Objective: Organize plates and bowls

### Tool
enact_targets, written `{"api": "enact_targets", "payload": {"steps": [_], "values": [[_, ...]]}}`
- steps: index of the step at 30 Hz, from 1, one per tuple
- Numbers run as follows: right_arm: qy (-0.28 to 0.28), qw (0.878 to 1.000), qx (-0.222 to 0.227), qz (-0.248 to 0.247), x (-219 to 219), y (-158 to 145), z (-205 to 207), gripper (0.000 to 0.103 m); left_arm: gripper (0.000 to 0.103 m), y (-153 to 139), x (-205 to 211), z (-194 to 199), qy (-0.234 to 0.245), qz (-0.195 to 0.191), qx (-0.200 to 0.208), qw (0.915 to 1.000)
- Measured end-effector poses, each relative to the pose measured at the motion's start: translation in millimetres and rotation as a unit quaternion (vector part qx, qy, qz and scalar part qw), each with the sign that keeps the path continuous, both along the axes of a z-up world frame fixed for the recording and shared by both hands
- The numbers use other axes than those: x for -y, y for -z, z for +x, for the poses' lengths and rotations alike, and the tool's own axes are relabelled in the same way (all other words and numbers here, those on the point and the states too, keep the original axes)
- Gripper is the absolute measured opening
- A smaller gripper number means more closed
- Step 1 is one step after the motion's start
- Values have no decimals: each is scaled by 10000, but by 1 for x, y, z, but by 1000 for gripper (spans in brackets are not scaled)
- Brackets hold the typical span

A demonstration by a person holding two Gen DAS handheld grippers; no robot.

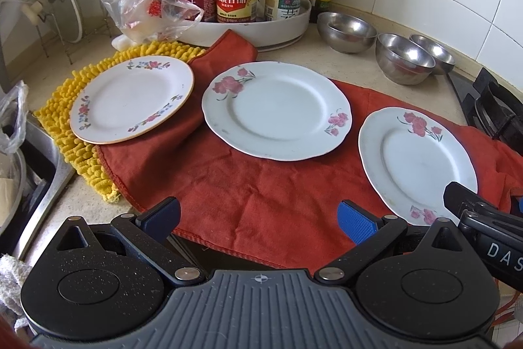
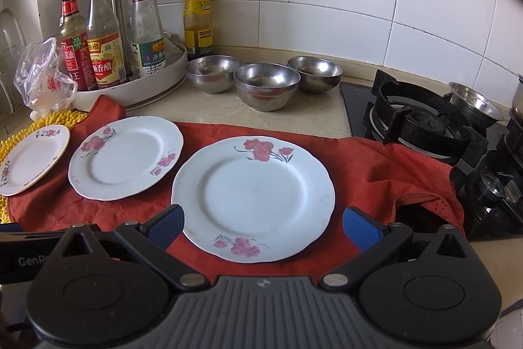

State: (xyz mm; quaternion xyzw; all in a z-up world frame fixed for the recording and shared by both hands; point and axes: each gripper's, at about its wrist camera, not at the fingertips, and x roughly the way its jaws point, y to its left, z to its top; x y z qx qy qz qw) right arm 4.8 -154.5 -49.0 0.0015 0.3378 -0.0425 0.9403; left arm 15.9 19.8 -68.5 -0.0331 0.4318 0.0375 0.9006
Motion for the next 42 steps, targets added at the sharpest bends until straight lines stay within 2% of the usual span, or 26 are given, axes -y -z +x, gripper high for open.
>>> {"api": "enact_targets", "payload": {"steps": [42], "values": [[-382,9985,-397,42,37,17,73,102,103,20,37,60,-156,57,-414,9990]]}}
